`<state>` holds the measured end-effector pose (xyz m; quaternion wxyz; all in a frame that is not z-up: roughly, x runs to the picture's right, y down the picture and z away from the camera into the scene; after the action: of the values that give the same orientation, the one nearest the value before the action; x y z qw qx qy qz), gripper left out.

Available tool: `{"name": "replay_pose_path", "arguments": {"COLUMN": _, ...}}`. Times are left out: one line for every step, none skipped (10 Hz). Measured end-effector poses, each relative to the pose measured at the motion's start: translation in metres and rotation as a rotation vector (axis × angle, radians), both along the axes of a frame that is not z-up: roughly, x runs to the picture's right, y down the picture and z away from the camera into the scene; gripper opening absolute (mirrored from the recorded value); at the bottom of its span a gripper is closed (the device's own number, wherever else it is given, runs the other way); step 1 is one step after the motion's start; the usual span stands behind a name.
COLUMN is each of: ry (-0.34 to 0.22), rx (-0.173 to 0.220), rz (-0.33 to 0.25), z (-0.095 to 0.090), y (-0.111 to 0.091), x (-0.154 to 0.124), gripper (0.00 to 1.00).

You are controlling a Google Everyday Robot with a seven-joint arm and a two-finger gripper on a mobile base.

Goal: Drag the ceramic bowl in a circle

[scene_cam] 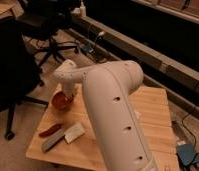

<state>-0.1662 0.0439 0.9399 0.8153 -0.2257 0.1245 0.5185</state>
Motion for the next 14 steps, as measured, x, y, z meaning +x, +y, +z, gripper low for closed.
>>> {"name": "replay_pose_path", "arguments": {"ry": 0.002, "rx": 0.002, "rz": 0.004, "z": 0.010, "y": -0.008, "x": -0.002, "gripper": 0.00}}
{"name": "replay_pose_path", "arguments": {"ry": 0.003, "rx": 0.012, "rz": 0.014, "z": 0.018, "y": -0.018, "x": -0.002, "gripper": 0.00}}
{"name": "replay_pose_path", "arguments": {"ry": 0.013, "rx": 0.028, "rz": 0.025, "z": 0.027, "y": -0.035, "x": 0.004, "gripper": 0.00}}
{"name": "replay_pose_path", "arguments": {"ry": 0.023, "rx": 0.049, "rz": 0.037, "z": 0.034, "y": -0.054, "x": 0.011, "gripper": 0.00}}
{"name": "replay_pose_path", "arguments": {"ry": 0.034, "rx": 0.062, "rz": 0.045, "z": 0.039, "y": -0.067, "x": 0.018, "gripper": 0.00}}
{"name": "replay_pose_path", "arguments": {"ry": 0.058, "rx": 0.077, "rz": 0.052, "z": 0.045, "y": -0.081, "x": 0.031, "gripper": 0.00}}
{"name": "replay_pose_path", "arguments": {"ry": 0.088, "rx": 0.081, "rz": 0.054, "z": 0.052, "y": -0.089, "x": 0.045, "gripper": 0.00}}
{"name": "replay_pose_path", "arguments": {"ry": 0.128, "rx": 0.077, "rz": 0.055, "z": 0.060, "y": -0.092, "x": 0.066, "gripper": 0.00}}
{"name": "replay_pose_path", "arguments": {"ry": 0.173, "rx": 0.066, "rz": 0.053, "z": 0.066, "y": -0.090, "x": 0.089, "gripper": 0.00}}
{"name": "replay_pose_path", "arguments": {"ry": 0.224, "rx": 0.048, "rz": 0.053, "z": 0.072, "y": -0.084, "x": 0.116, "gripper": 0.00}}
{"name": "replay_pose_path", "arguments": {"ry": 0.273, "rx": 0.033, "rz": 0.057, "z": 0.075, "y": -0.078, "x": 0.143, "gripper": 0.00}}
{"name": "replay_pose_path", "arguments": {"ry": 0.309, "rx": 0.024, "rz": 0.060, "z": 0.074, "y": -0.074, "x": 0.164, "gripper": 0.00}}
{"name": "replay_pose_path", "arguments": {"ry": 0.370, "rx": 0.012, "rz": 0.065, "z": 0.067, "y": -0.066, "x": 0.205, "gripper": 0.00}}
{"name": "replay_pose_path", "arguments": {"ry": 0.394, "rx": 0.008, "rz": 0.060, "z": 0.060, "y": -0.060, "x": 0.221, "gripper": 0.00}}
